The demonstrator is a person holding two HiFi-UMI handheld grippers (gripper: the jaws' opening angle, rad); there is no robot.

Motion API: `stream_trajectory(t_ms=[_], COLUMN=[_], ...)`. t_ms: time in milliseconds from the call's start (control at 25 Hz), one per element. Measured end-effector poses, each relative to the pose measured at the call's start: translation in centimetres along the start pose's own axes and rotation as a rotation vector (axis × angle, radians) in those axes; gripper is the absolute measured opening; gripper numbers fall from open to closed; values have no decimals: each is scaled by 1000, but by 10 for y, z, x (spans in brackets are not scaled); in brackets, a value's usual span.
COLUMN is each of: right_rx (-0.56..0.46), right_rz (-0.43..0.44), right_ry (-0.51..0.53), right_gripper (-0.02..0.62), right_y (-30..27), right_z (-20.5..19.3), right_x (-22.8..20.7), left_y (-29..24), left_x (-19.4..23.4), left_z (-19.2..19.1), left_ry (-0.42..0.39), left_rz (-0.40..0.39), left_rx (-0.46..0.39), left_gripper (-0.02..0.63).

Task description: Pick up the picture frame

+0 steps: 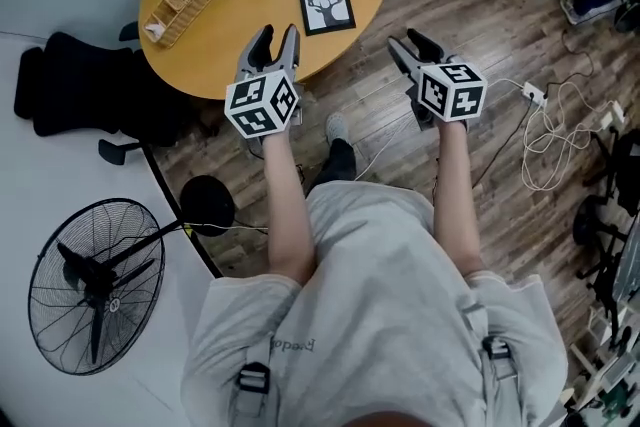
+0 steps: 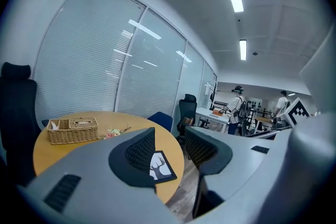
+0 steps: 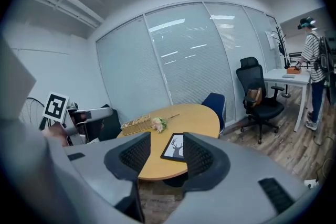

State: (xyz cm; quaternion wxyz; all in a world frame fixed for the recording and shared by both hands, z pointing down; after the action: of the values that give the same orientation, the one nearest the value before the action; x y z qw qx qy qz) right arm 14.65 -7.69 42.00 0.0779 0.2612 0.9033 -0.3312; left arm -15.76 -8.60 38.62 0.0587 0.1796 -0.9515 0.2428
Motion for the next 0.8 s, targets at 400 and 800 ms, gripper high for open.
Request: stream_trajectory(t_ms=[400,800], right_rx=[41,68], right_rz=[1,-7], right_ry=[-49,-62], right_gripper=[195,195], right_y=[-94,-147], right_z=[54,79], right_x=[-6,-3], left_y=[-73,-113], left_x=[82,129], left_z=[41,57], left_ry=[57,90], left_rz=[-31,-71], left_rx=[15,3], left_gripper=[192,192])
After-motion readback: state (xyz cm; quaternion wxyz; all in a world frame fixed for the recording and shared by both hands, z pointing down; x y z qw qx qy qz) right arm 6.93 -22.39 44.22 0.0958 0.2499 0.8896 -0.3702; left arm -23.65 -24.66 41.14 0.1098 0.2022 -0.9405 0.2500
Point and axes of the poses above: the fingertips, and each gripper's own axes: y backward along the fingers, x to its left, z out of its top, the point moved 10 cm from there along y, backward along the fingers, and after that the axes turned 11 degrees about x, right-handed, at the moved point
